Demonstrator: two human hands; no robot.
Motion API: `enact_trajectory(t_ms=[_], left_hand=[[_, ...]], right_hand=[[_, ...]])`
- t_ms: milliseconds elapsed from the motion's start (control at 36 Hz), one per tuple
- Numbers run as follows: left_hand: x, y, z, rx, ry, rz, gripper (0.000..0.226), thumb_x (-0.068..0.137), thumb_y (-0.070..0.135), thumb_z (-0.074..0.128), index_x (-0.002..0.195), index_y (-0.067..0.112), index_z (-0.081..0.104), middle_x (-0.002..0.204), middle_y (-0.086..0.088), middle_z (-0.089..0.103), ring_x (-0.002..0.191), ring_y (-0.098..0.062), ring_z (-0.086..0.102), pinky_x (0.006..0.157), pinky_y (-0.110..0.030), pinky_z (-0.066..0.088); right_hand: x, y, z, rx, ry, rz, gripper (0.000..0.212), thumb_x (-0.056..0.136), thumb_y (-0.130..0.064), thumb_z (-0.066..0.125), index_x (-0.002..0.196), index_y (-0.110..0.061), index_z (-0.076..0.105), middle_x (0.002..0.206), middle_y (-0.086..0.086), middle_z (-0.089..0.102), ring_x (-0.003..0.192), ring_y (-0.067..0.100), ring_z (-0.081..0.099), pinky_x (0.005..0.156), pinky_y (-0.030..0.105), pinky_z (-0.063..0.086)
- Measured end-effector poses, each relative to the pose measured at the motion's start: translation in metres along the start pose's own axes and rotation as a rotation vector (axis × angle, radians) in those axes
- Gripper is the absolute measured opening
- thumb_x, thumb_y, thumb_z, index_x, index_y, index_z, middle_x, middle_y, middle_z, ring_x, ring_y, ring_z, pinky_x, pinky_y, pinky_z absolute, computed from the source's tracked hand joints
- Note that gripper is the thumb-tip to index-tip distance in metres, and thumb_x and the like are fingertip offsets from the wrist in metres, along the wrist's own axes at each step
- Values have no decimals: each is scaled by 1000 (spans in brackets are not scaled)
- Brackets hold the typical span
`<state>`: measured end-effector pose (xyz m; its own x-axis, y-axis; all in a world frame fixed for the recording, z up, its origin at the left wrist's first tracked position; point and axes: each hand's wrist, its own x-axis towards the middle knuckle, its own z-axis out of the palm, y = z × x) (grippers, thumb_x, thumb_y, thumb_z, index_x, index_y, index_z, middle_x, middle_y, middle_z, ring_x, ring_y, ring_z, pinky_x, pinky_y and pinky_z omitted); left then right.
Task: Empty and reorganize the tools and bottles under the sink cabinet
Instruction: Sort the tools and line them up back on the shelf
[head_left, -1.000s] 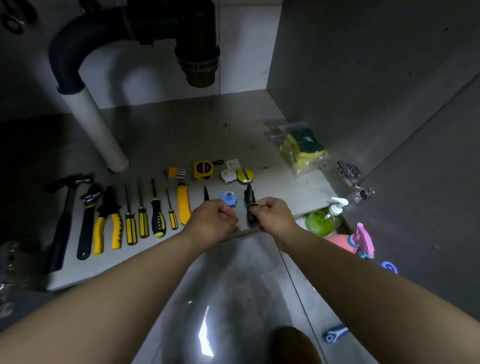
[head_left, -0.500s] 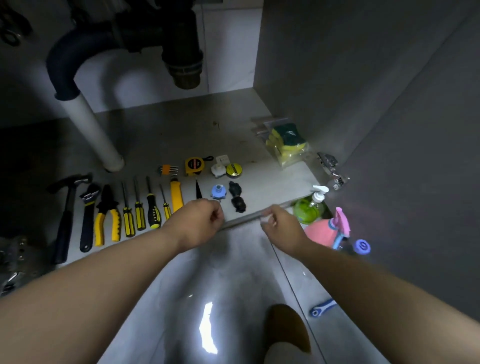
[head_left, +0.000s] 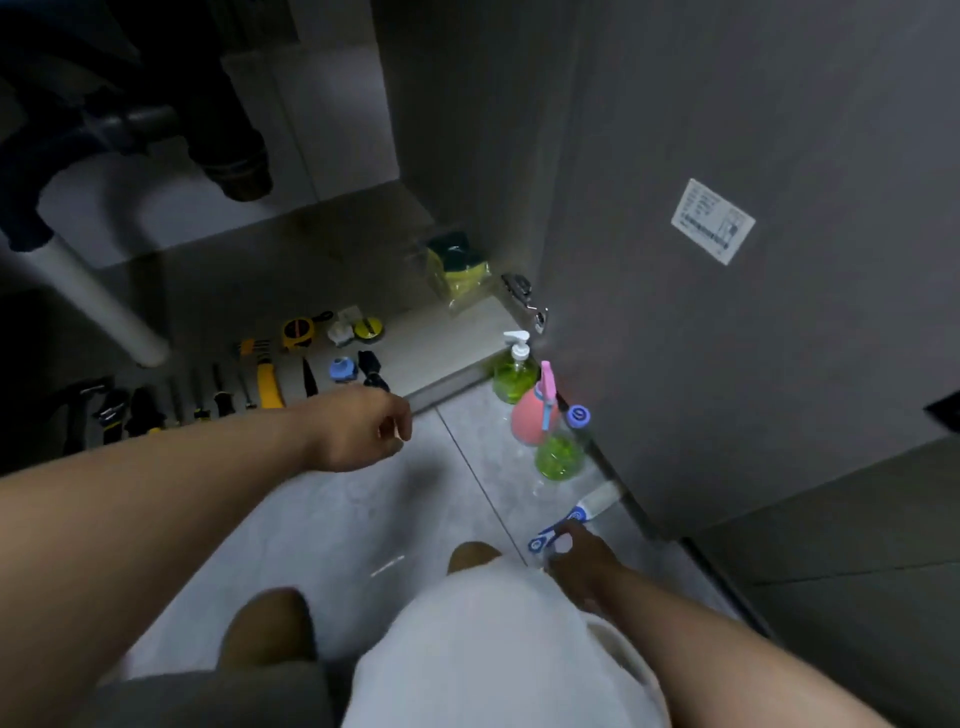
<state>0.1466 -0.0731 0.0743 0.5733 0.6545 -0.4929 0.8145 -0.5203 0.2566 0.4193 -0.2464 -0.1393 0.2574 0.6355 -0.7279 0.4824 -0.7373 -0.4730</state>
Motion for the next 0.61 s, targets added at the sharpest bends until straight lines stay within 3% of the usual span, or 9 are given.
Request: enact_trajectory(t_ms=[83, 167, 333, 417, 500, 611], left_hand=[[19, 11, 11, -40, -13, 52, 18, 99, 29, 57, 114, 30, 66, 105, 11, 64, 95, -8, 61, 83, -27, 52], [41, 14, 27, -70, -24, 95, 18, 99, 28, 57, 115, 29, 67, 108, 10, 66, 97, -9, 62, 88, -31, 53], [78, -1, 64, -96, -58, 199, 15, 100, 27, 55, 109, 29, 66, 106, 11, 67, 95, -7, 61, 87, -28, 52], [85, -12, 78, -135, -83, 222, 10, 101, 26, 54, 101, 34, 60, 103, 14, 63, 92, -4, 58, 81, -20, 46], [85, -22, 84, -169, -79, 198, 12, 101, 25, 54, 107, 31, 63, 107, 12, 65, 94, -6, 59, 82, -20, 45], [78, -29, 82, -225, -118, 135, 20, 102, 25, 53, 118, 28, 65, 115, 8, 64, 99, -8, 59, 84, -22, 47]], right_hand=[[9, -2, 3, -2, 37, 48, 49, 93, -14, 54, 141, -23, 47, 138, 19, 54, 121, 31, 57, 86, 21, 41], [28, -7, 11, 20, 81, 65, 54, 94, -9, 55, 146, -19, 44, 144, 23, 43, 126, 34, 53, 100, 24, 39], [59, -15, 26, -75, 198, 170, 40, 94, -8, 55, 134, -8, 51, 138, 27, 36, 115, 42, 55, 102, 35, 46], [62, -21, 31, -30, 234, 241, 37, 89, -16, 66, 124, -8, 56, 130, 24, 49, 112, 38, 60, 99, 41, 51], [56, -27, 40, -23, 254, 249, 31, 86, -22, 68, 112, -9, 57, 119, 21, 59, 108, 37, 63, 92, 37, 54], [35, -34, 54, 30, 271, 119, 11, 92, -25, 60, 96, -15, 58, 98, 9, 66, 95, 29, 67, 75, 30, 50]])
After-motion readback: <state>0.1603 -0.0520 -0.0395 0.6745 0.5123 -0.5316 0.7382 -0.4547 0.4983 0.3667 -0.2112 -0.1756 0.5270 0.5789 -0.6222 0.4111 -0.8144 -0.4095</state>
